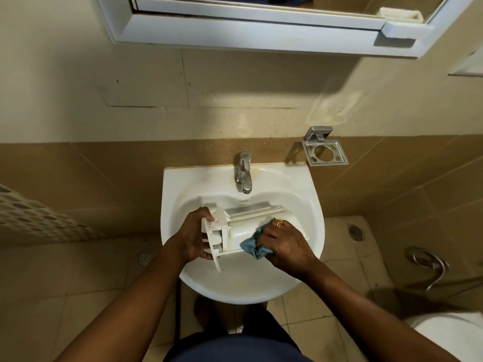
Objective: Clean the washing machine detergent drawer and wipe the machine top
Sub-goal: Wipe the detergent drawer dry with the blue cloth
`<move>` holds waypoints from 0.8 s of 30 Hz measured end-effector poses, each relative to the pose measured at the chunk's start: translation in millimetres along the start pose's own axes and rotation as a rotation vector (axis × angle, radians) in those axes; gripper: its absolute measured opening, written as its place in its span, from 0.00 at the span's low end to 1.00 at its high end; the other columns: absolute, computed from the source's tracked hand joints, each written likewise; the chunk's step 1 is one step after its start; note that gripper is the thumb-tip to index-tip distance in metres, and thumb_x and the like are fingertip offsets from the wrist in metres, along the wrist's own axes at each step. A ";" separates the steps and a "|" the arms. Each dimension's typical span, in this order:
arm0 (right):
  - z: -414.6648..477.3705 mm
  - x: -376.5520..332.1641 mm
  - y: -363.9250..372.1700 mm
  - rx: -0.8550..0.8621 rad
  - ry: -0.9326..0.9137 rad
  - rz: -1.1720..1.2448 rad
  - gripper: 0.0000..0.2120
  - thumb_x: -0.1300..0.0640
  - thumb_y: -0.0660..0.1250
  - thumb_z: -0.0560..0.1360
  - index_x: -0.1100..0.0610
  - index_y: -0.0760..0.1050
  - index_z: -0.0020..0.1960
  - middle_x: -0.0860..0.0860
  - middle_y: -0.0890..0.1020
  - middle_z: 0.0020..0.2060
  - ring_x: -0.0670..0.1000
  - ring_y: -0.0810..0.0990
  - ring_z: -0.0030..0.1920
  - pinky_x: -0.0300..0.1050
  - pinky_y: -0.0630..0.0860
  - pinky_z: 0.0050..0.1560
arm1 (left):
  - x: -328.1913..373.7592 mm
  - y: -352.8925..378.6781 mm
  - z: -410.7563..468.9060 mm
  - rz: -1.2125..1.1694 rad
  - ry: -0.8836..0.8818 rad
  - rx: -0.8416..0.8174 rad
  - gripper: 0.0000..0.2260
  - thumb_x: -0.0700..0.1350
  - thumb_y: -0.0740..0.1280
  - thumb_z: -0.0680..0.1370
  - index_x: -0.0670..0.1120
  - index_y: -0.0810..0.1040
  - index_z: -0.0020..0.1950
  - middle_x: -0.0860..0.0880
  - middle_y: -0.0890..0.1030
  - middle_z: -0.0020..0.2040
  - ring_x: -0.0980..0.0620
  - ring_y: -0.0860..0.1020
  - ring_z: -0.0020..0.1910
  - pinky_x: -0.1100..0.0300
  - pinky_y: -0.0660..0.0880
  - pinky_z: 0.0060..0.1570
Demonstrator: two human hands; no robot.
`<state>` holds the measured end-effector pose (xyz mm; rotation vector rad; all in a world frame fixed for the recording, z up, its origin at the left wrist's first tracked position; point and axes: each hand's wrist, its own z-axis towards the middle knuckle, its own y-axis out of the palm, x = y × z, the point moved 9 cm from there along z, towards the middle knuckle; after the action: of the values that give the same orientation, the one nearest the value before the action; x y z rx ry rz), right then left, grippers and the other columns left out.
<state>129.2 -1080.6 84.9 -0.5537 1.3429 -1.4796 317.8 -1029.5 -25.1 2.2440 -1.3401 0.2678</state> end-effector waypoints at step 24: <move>-18.0 84.5 -30.8 0.173 0.653 0.046 0.13 0.54 0.71 0.72 0.54 0.82 0.56 0.53 0.80 0.53 0.54 0.80 0.48 0.45 0.80 0.42 | 28.2 -22.1 -2.1 -0.283 0.493 0.072 0.37 0.42 0.67 0.60 0.42 0.74 0.71 0.37 0.80 0.58 0.39 0.80 0.51 0.47 0.78 0.50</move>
<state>70.7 -1151.3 84.2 0.0940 1.6751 -1.7970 351.0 -1041.5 -18.8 2.1935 -0.7586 0.7196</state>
